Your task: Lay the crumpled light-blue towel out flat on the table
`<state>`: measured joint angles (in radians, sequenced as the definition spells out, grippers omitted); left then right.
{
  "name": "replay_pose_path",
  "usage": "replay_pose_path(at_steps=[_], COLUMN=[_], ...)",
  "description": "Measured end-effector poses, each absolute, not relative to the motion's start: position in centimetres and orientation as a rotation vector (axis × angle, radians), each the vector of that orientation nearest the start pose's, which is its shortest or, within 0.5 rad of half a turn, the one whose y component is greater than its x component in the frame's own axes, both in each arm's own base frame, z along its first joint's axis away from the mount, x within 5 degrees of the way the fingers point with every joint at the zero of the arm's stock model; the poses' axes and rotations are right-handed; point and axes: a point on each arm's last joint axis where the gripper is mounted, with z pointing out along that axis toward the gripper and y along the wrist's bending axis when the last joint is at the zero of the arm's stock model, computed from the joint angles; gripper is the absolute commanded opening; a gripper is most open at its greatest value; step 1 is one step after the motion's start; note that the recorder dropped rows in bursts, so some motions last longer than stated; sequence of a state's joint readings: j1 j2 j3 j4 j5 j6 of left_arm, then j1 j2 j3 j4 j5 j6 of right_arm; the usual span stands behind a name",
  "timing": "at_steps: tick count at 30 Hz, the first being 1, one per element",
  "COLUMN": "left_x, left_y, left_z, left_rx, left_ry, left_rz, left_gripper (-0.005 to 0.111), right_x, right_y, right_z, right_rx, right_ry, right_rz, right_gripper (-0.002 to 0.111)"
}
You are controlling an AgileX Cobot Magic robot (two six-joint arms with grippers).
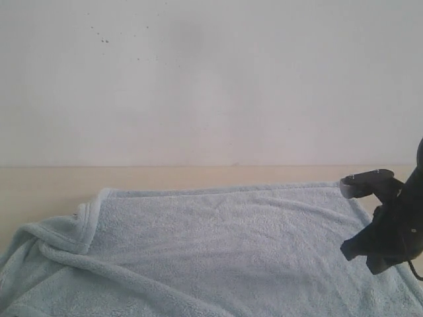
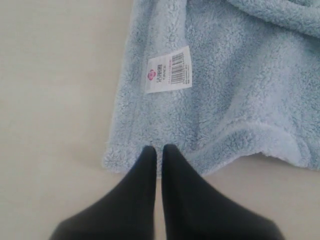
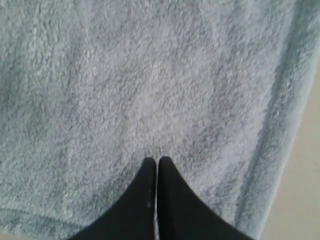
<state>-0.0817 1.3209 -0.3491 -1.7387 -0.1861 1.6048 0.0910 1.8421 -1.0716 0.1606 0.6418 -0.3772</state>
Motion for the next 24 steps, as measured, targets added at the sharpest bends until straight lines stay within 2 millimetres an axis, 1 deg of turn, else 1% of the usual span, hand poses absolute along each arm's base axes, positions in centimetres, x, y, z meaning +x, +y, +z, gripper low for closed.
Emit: replay_pose_path(at_steps=[3, 7, 19, 24], left_x=[19.9, 19.9, 19.9, 19.9], left_y=[0.0, 0.0, -0.1, -0.1], left_z=[15.5, 15.5, 15.5, 15.5], left_rx=[-0.143, -0.143, -0.136, -0.136], left_ry=[2.466, 2.466, 2.466, 2.466], left_rz=[0.135, 0.135, 0.115, 0.115], left_gripper=[0.004, 0.004, 0.004, 0.004], right_x=[32.5, 31.5, 32.0, 32.1], right_y=[3.8, 3.6, 3.4, 3.4], right_z=[15.0, 13.8, 13.8, 13.3], right_rx=[-0.468, -0.449, -0.451, -0.458], right_ry=[2.847, 2.838, 2.764, 2.776], right_rz=[0.106, 0.091, 0.048, 0.042], right_gripper=[0.0, 0.0, 0.0, 0.0])
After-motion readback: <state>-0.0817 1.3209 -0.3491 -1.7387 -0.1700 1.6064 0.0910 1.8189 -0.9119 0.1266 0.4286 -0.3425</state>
